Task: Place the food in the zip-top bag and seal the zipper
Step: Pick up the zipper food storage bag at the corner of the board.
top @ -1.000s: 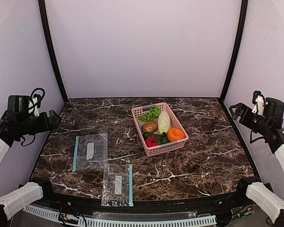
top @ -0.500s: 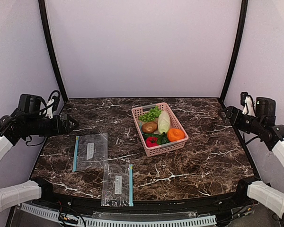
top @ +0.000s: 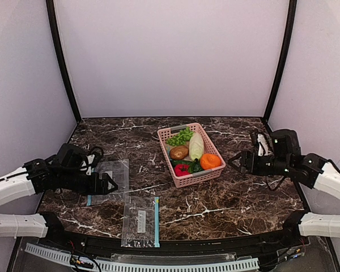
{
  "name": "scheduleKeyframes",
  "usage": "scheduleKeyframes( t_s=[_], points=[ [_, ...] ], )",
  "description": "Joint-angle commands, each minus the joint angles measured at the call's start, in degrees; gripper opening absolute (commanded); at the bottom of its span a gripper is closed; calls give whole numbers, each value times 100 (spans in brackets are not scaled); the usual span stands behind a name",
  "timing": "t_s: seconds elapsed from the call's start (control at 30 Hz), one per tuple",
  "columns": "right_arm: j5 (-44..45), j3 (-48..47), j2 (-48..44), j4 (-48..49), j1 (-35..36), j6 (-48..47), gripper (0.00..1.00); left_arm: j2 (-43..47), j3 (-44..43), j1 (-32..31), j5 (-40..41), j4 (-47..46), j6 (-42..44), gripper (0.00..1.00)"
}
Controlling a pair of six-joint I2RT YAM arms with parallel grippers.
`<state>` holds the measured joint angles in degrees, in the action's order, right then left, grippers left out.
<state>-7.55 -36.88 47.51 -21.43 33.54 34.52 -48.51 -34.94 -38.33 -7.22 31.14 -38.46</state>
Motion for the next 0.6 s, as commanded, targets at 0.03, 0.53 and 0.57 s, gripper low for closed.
scheduleKeyframes(
  t_s=[0.03,0.53,0.57],
  points=[
    [446,94,560,548,1239,700,78,-264,519,-555,47,-647,-810,83],
    [1080,-909,3093,1749,3297,1181,70,-994,1312,-1136,-17,-1939,-1536,57],
    [1058,-930,3170,1828,3304,1198,70,-1020,1366,-1140,-12,-1995,-1570,55]
  ],
)
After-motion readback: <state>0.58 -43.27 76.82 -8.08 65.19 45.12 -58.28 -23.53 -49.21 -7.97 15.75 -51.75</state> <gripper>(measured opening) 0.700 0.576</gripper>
